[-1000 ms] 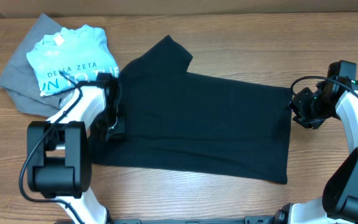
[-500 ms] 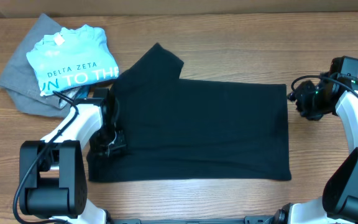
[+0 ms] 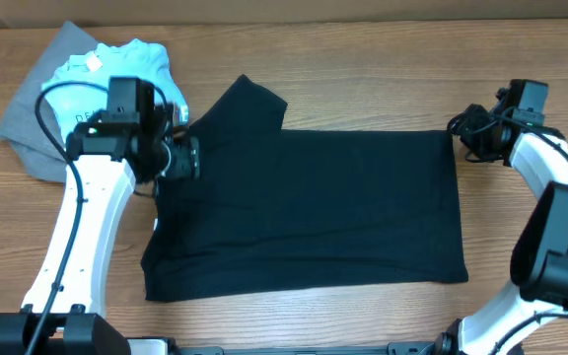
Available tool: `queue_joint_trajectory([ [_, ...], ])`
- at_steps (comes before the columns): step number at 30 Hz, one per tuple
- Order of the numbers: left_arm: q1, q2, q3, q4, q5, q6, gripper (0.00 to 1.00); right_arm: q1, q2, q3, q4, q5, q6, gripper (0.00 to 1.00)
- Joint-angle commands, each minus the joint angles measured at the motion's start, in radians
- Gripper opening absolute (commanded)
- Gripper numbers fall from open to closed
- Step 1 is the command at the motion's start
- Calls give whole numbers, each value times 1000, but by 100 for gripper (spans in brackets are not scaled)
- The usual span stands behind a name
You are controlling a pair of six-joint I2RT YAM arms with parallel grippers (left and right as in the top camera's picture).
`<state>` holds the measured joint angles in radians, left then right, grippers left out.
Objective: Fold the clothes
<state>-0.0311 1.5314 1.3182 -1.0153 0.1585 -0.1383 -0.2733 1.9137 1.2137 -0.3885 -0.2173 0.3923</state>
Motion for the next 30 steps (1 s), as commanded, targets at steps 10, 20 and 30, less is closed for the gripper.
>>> queue_joint_trajectory([
  [10, -60, 50, 41, 222, 101, 94, 77, 60, 111, 16, 17, -65, -53, 52],
  [20, -97, 155, 41, 351, 95, 109, 77, 64, 100, 31, -27, 55, -41, 4],
  [30, -121, 353, 88, 587, 105, 90, 72, 43, -92, 46, -215, 52, -57, 4],
])
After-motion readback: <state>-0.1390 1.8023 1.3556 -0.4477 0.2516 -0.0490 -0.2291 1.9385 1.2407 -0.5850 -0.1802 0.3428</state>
